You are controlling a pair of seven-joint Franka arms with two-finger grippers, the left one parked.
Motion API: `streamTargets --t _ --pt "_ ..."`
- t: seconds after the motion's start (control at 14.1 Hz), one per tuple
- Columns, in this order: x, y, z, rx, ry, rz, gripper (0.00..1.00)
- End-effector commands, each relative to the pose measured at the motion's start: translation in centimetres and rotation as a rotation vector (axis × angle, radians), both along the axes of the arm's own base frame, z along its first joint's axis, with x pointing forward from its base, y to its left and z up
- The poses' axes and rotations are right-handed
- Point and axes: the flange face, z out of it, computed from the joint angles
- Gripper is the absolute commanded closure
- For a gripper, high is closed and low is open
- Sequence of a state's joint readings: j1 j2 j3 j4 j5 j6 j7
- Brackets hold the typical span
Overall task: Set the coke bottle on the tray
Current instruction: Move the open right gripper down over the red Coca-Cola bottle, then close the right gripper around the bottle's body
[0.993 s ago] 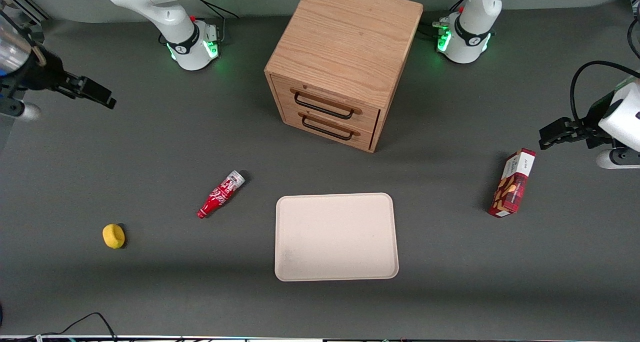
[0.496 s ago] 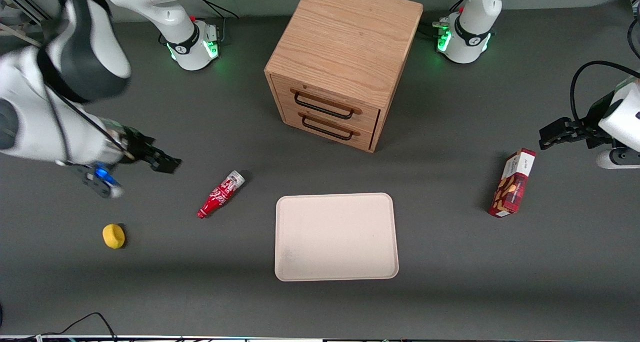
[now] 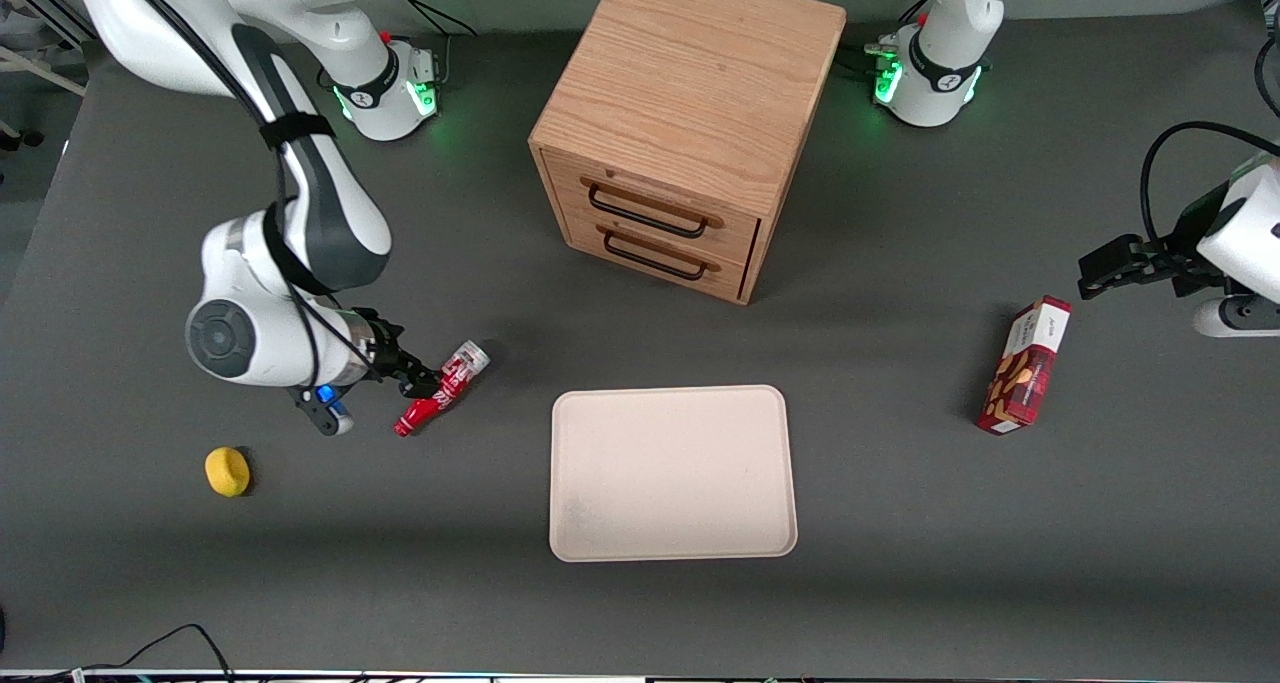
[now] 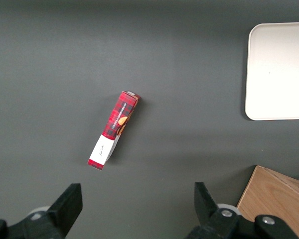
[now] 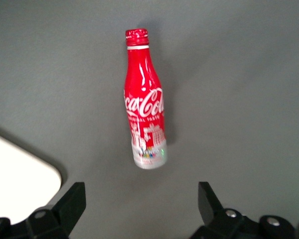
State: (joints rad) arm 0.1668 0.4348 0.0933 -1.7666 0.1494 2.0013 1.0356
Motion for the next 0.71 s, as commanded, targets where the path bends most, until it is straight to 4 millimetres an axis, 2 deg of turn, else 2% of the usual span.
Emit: streamTargets --t 0.0,0.07,0.28,0.64 --pt "0.0 0.2 -3.8 -0.010 -0.014 -0.054 0.00" --pt "0.2 0.2 -4.9 -0.019 -0.023 -0.060 0.00" --pt "-1.2 -0.4 -8.2 -0.049 -0.047 -0.051 0.00" --pt "-1.3 -0.8 -11.5 -0.061 -0.086 -0.045 0.00"
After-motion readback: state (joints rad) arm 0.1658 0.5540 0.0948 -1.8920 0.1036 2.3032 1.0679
